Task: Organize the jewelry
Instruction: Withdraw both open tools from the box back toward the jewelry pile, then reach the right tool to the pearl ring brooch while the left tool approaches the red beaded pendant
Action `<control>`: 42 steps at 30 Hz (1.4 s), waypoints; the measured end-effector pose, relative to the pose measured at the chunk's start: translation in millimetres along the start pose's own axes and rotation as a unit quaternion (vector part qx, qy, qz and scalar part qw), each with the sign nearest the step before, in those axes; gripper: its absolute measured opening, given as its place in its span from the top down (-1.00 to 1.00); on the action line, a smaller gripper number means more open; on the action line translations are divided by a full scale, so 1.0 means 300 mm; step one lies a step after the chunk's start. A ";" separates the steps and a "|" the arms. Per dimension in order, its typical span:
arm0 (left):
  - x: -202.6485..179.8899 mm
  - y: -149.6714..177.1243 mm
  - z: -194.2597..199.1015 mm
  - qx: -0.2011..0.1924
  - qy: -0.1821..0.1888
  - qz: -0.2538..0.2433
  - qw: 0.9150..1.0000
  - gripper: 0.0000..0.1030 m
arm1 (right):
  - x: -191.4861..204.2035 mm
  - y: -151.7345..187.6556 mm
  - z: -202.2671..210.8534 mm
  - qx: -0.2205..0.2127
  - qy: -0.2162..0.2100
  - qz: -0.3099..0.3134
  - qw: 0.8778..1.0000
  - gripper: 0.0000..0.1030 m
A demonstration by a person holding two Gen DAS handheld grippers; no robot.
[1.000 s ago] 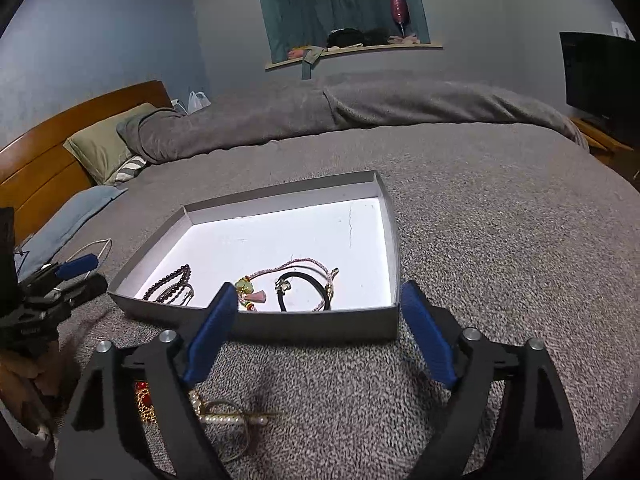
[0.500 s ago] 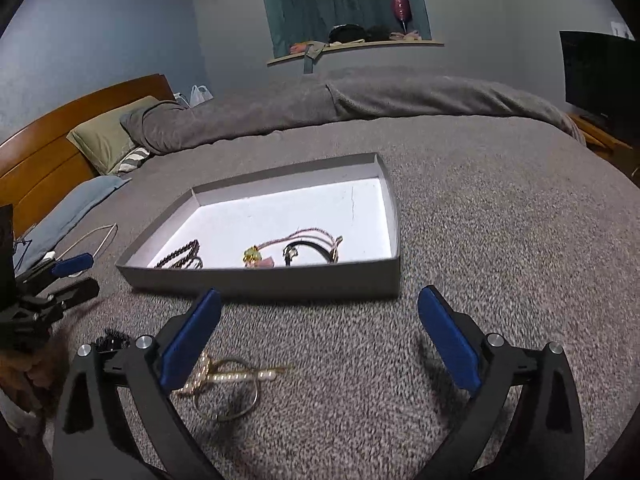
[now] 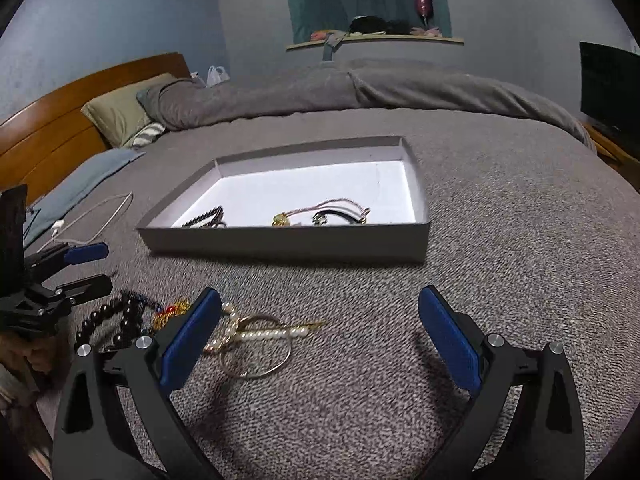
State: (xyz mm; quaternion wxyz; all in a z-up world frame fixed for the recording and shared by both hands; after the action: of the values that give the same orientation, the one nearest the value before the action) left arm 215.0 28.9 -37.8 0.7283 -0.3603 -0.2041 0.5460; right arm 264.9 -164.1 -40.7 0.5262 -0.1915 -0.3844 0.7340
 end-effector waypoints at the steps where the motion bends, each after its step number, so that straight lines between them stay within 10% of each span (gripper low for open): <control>1: -0.012 0.004 0.000 0.001 0.005 -0.003 1.000 -0.78 | 0.002 0.002 -0.003 0.002 0.000 0.002 1.000 -0.89; 15: -0.060 0.023 -0.004 0.013 0.029 -0.019 0.999 -0.78 | 0.079 0.045 -0.035 0.036 -0.027 0.045 0.998 -0.86; 42: 0.010 0.019 0.029 0.013 0.012 -0.005 1.000 -0.78 | 0.237 0.091 -0.095 0.074 -0.047 0.122 0.989 0.22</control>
State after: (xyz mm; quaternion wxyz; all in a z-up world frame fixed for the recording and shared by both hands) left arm 206.3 35.1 -36.5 0.7376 -0.3565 -0.1904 0.5409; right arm 240.9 -92.5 -71.0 0.4263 -0.1626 -0.3269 0.8276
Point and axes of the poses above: each gripper's, at about its wrist camera, not at the fingertips, and z roughly against the way its jaws point, x to its left, y to its underside, the point moved 10 cm from there along -z, roughly the way its jaws point, and after that the axes turned 3 degrees about x, right-handed, at the moved point
